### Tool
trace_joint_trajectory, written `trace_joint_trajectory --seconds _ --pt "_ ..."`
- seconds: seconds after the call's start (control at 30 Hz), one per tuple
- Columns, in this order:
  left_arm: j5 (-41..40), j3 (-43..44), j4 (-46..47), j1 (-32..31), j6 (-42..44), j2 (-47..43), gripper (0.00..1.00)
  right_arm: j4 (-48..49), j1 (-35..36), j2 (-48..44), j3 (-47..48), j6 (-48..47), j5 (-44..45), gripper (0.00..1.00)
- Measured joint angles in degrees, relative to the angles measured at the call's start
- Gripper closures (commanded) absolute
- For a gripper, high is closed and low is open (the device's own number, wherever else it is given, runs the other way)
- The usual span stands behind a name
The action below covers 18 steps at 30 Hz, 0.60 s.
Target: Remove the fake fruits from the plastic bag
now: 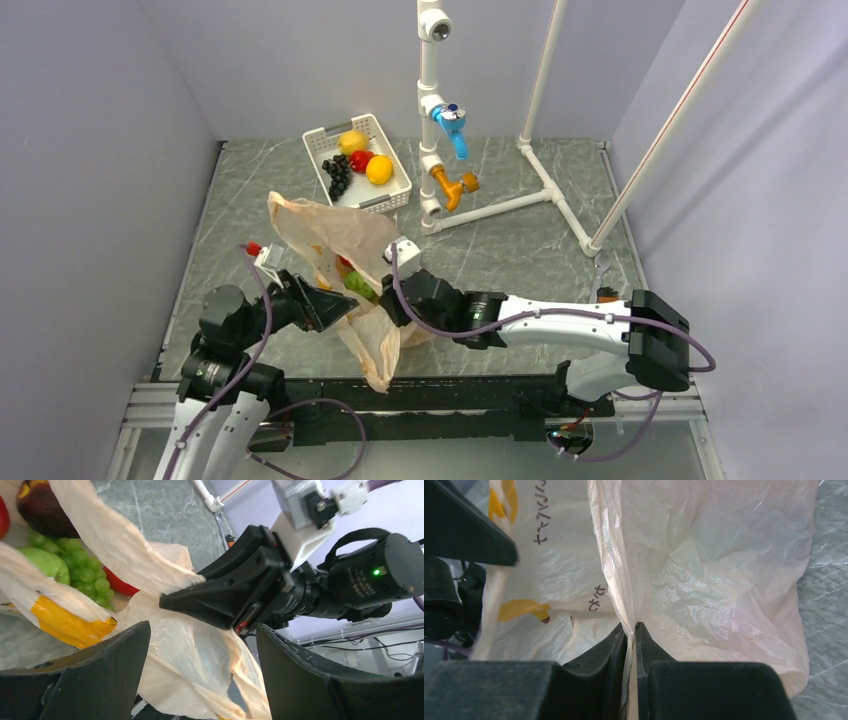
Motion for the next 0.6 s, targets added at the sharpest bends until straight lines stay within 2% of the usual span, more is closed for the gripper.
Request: trace_joint_trajectory --seconds 0.13,0.2,0.23,0.33,0.43,0.53,0.6 --pt "3.17 -6.62 10.47 -0.22 -5.11 1.31 0.16 0.72 -2.19 -2.01 -0.68 1.16 -3.50 0.96" --pt "3.19 -7.87 12.70 -1.01 -5.97 3.63 0.25 0.85 -2.64 -2.47 -0.68 1.27 -4.59 0.98" --pt "2.60 -8.02 12.87 -1.64 -5.92 4.76 0.25 0.85 -2.67 -2.73 -0.68 1.27 -5.01 0.98" --pt "-1.53 -7.98 12.20 -4.09 -5.25 8.74 0.18 0.85 -2.78 -4.31 -0.90 1.66 -5.88 1.00" --pt "-6.93 -8.02 9.99 -7.15 -4.87 15.69 0.18 1.77 -2.97 -7.10 -2.14 2.34 -5.88 1.00" --pt "-13.53 -8.33 7.65 -11.87 -4.85 23.71 0.23 4.39 -3.23 -10.62 -5.29 3.41 -5.86 1.00" --pt "-17.77 -9.22 6.91 -15.52 -5.81 26.29 0.23 5.51 -3.43 -12.37 -7.54 4.28 -5.79 1.00"
